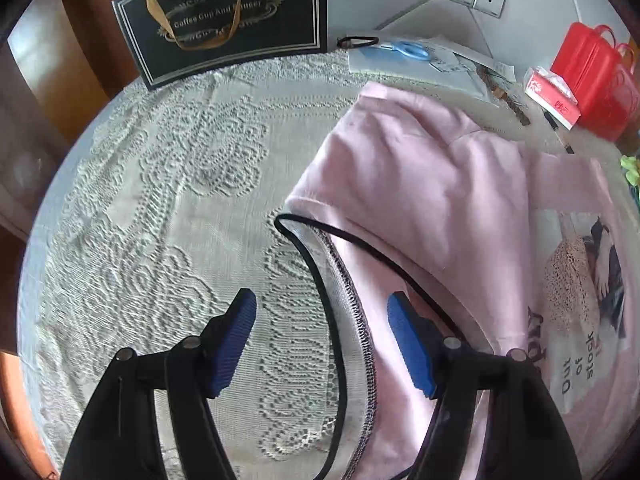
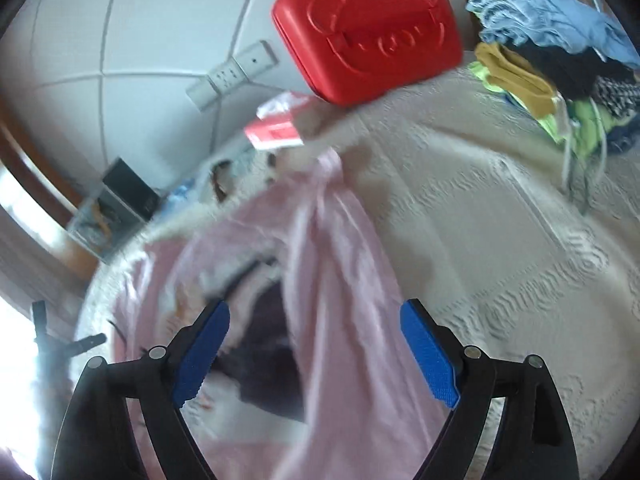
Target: Fold clothes
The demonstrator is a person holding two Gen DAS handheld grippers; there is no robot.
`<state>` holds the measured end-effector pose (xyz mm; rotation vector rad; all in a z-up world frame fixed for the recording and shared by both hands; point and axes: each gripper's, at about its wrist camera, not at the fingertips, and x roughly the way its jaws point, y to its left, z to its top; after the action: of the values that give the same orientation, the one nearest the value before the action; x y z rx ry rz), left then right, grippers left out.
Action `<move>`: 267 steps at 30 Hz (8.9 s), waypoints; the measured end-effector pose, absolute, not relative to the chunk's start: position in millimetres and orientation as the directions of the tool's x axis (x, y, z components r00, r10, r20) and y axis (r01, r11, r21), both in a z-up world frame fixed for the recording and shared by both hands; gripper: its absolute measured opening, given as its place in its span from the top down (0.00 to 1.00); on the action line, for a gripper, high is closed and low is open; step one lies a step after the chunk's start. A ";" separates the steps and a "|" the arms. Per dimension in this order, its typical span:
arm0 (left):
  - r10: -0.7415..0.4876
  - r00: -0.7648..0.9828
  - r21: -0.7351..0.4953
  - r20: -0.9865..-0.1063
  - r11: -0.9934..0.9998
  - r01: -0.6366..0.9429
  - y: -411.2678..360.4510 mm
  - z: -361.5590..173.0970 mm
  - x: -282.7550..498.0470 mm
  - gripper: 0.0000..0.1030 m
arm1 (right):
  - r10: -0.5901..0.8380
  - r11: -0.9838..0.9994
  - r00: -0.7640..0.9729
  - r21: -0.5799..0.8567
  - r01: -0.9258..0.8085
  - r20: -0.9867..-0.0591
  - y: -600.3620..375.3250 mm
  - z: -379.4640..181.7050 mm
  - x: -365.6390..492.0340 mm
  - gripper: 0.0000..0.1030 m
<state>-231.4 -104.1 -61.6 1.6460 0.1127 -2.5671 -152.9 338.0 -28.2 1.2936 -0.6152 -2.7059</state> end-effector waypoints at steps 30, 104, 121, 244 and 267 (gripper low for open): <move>-0.124 -0.373 0.117 -0.919 -0.992 0.043 -20.0 -51.2 -427.9 0.37 | -0.334 -0.929 -0.516 0.369 0.036 -0.789 314.5 -83.2 -170.5 0.57; 0.075 -0.444 -0.073 -0.893 -0.997 -0.021 -99.2 -11.9 -3.5 0.35 | -0.041 -0.999 -0.350 0.031 0.035 -0.936 355.6 -71.8 -7.8 0.53; 0.134 -0.486 -0.052 -0.864 -0.983 -0.178 -41.9 -49.0 53.8 0.21 | -0.486 -0.851 -0.413 0.309 0.425 -0.770 173.2 -29.8 25.4 0.67; 0.091 -0.498 -0.107 -0.862 -0.994 0.003 -108.8 -20.5 -274.6 0.24 | -0.351 -0.936 -0.522 0.307 0.173 -0.777 231.0 15.6 -163.5 0.91; 0.071 -0.457 -0.049 -0.887 -0.997 -0.059 -91.4 -86.4 -427.3 0.98 | -0.354 -0.897 -0.379 0.196 0.397 -0.855 -3.1 -87.2 -397.5 0.96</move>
<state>-427.3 -91.4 -86.4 1.6734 0.0175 -2.7483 -397.5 -3.1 -87.2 1.4030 0.0577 -2.2886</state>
